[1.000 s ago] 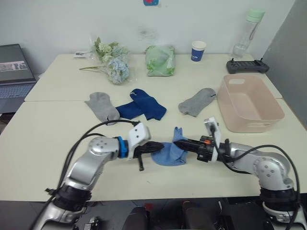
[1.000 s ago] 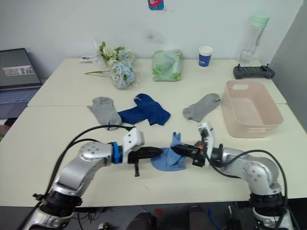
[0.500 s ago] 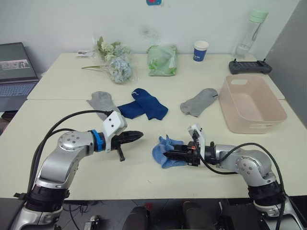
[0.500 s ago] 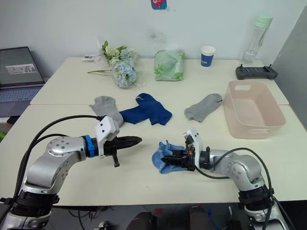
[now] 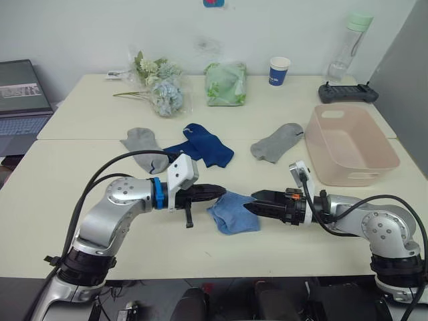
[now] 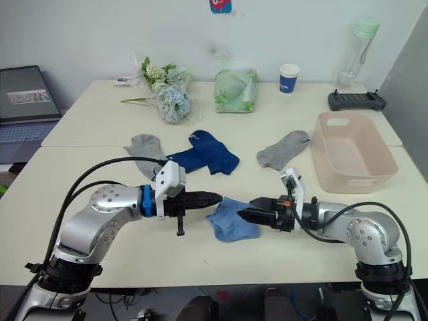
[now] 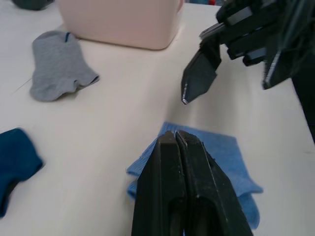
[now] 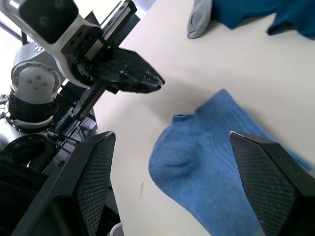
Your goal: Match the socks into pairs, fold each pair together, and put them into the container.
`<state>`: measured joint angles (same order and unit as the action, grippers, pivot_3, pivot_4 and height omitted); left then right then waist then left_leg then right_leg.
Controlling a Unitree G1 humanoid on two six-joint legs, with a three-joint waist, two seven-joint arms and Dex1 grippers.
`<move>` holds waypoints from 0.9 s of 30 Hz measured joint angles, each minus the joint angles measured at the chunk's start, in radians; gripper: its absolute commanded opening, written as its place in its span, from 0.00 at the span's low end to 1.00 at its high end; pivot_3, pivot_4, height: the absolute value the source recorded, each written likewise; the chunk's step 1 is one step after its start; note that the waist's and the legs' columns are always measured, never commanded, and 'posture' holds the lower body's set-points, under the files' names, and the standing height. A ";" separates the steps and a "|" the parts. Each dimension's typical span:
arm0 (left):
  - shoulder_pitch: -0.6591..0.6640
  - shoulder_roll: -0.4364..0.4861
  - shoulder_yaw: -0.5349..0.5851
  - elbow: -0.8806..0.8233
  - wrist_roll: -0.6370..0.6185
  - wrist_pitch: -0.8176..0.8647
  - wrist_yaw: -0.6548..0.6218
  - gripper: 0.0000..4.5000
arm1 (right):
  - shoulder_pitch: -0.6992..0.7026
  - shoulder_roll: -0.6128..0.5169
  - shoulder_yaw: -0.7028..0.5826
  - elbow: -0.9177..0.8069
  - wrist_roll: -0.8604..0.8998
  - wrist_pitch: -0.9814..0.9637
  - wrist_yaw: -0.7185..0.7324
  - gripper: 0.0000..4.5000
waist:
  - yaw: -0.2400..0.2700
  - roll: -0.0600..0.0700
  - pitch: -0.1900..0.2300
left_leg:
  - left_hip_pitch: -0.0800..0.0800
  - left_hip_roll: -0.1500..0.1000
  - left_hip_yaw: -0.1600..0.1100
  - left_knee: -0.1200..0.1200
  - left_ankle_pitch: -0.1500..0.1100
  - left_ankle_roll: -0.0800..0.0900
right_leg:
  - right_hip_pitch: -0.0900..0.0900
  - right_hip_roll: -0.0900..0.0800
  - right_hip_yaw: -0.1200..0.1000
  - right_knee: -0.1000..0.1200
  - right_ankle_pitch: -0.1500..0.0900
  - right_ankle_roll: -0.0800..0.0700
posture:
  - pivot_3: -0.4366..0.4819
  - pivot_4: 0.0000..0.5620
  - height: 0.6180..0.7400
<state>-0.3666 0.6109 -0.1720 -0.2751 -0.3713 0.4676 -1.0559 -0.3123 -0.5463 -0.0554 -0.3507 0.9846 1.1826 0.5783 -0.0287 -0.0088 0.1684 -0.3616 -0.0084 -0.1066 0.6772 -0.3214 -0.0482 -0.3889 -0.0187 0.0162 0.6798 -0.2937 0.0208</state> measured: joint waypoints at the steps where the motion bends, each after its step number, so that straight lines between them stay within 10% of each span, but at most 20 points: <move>1: 0.002 -0.008 -0.021 0.010 0.017 -0.016 0.002 0.00 | 0.013 -0.013 0.001 0.003 -0.026 -0.003 -0.011 0.88 | 0.000 0.000 0.000 | 0.000 0.000 0.000 0.000 0.000 0.000 | 0.000 0.000 0.000 0.000 0.000 0.000 | 0.48 0.27 1.00; 27: 0.117 0.044 -0.097 0.203 0.218 -0.327 0.019 0.00 | -0.074 0.288 -0.028 0.241 -0.060 0.172 -0.148 0.88 | -0.002 0.001 0.000 | 0.002 0.001 0.000 -0.001 0.000 0.000 | 0.000 0.000 0.000 0.001 0.000 0.000 | 0.48 0.27 1.00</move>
<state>-0.2491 0.6548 -0.2687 -0.0722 -0.1536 0.1409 -1.0372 -0.3859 -0.2586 -0.0838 -0.1094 0.9249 1.3546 0.4306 -0.0310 -0.0081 0.1679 -0.3598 -0.0079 -0.1066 0.6764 -0.3214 -0.0482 -0.3885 -0.0188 0.0167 0.6807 -0.2937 0.0207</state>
